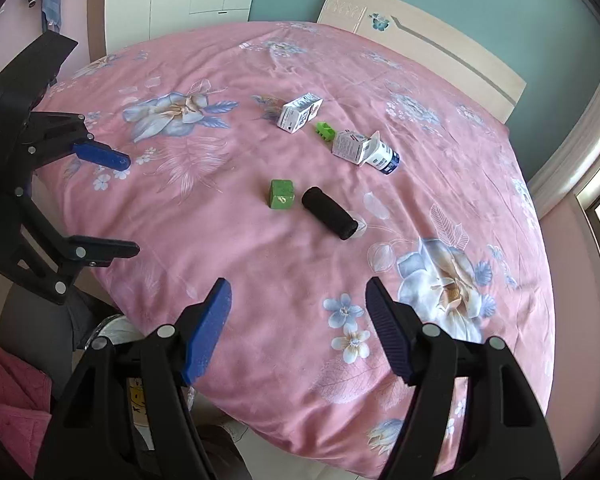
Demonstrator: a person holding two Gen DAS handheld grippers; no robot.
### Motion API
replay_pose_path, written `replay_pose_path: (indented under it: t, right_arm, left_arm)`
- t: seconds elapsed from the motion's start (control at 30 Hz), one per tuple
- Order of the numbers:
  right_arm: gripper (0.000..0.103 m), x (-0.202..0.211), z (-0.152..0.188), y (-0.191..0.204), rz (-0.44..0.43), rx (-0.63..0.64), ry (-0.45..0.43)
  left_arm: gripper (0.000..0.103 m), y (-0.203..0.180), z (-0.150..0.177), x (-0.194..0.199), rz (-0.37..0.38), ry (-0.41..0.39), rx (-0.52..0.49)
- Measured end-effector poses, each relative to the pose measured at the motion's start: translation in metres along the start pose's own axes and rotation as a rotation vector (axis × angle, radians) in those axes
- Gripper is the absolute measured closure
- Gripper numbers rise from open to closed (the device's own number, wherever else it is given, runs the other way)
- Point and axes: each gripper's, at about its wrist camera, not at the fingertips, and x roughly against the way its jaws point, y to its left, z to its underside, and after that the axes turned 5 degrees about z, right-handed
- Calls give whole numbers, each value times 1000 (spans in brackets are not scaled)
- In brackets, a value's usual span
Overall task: Collect trash
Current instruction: 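Grasp the green block with left tool while right tool grasps the black foam tube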
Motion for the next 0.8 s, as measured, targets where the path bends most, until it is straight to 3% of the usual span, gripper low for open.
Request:
replay_pose_path:
  t: [0.6, 0.8]
  right_arm:
    - [34, -157, -35, -36, -33, 69, 137]
    - [33, -207, -46, -45, -47, 87, 159]
  left_arm:
    - [15, 53, -60, -119, 49, 93, 38]
    - [15, 67, -78, -156, 113, 105, 58]
